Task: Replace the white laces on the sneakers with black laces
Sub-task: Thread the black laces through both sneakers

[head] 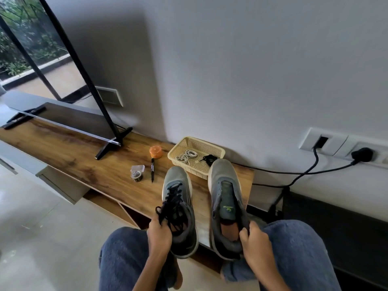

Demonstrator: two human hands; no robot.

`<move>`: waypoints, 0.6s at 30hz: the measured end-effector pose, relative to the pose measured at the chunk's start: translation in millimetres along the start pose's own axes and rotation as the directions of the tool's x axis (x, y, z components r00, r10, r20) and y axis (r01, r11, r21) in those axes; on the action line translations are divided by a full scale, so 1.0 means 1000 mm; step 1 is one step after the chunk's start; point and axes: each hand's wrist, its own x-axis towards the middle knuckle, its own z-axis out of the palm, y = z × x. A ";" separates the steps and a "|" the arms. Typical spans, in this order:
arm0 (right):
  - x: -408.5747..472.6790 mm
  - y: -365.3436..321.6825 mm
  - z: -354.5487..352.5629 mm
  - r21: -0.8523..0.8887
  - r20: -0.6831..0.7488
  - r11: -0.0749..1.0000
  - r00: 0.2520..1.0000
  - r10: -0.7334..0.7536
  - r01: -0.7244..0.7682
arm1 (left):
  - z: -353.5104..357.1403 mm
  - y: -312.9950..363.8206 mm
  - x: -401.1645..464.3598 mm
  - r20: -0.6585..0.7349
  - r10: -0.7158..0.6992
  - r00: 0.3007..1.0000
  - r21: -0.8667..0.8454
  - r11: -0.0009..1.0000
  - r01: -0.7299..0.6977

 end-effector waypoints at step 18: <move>0.039 -0.026 -0.003 -0.186 0.038 0.977 0.994 -0.100 0.105 | 0.016 0.032 0.053 0.055 0.018 0.998 0.002 1.000 -0.018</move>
